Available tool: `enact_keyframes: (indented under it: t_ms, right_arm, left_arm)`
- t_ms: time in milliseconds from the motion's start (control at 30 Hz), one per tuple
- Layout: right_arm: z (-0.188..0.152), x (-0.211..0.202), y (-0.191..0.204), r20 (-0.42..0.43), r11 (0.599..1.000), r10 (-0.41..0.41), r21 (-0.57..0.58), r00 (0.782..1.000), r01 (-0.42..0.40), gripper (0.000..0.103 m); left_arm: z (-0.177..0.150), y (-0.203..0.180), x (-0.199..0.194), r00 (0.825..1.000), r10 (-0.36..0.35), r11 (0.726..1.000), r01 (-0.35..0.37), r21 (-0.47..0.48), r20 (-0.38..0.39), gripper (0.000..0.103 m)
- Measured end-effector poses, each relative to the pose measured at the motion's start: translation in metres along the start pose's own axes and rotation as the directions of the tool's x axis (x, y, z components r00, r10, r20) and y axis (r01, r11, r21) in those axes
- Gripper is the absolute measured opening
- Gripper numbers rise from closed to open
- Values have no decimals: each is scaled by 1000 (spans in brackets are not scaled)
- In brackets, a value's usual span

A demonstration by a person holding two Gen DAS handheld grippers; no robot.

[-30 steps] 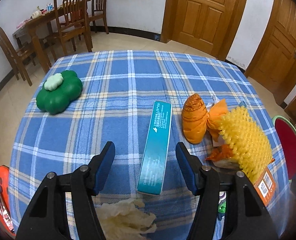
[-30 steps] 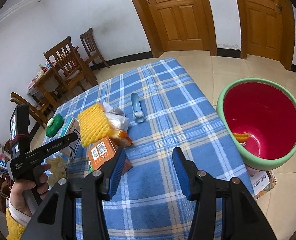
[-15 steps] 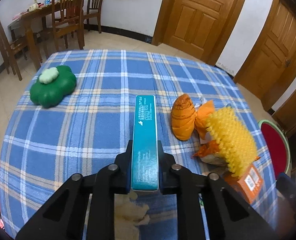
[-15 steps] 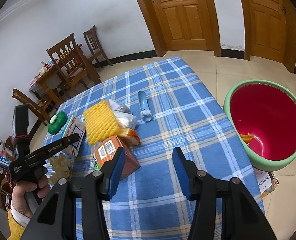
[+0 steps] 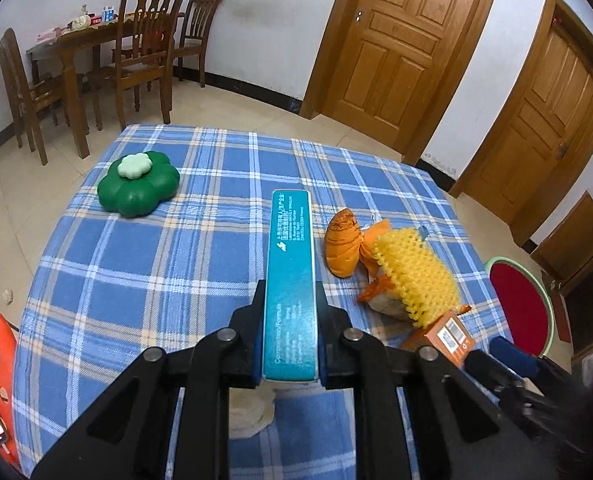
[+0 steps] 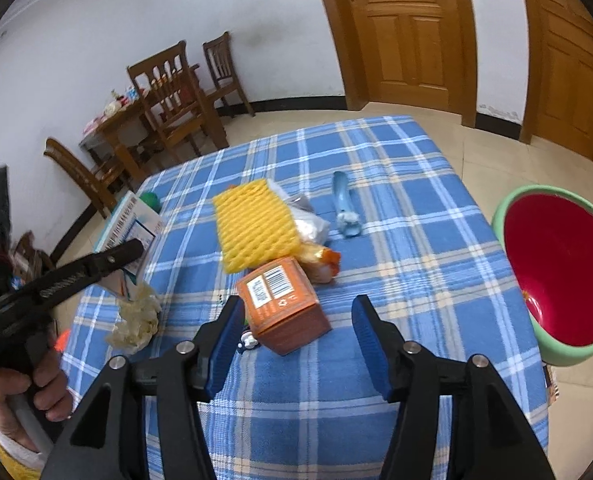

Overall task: Collect trash
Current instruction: 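Grasp the teal medicine box with the left tool while the right tool grasps the orange box, then carry the orange box with the right tool over the red bucket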

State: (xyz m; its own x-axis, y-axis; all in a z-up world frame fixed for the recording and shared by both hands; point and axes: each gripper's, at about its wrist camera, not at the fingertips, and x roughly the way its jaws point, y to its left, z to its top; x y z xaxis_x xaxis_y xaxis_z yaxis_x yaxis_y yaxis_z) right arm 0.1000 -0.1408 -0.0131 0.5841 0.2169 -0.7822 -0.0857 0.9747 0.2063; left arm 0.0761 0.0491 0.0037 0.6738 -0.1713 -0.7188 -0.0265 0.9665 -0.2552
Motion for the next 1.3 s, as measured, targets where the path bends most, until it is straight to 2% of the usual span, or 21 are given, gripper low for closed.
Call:
enact_keyframes:
  t_ms: [167,467,567,667,1300]
  right_arm:
    - [1,14,12,-22,999,-11,-42,1000,10,61]
    - [-2,27,14,-43,999,-17,-50,999,15,61]
    - [-2,27,11,-41,999,-17,-41,999,15,55]
    - [-3,25,7,-33,999,-11,-31,999,10,54]
    - [-5,-31,-20,82,999,3,52,997,-7,54]
  left_arm:
    - [-3,0,-6,1000,0,1000,0,0,-2,18]
    - [-9,0,-3,1000,10,1000,-10,-1,-21,18]
    - [-10,-2,-2,1000,12,1000,-12,5,-26,18]
    - [-11,-5,-1,999,11,1000,-11,10,-30,18]
    - [-10,-38,-13,1000,-26,997,27,70,-8,18]
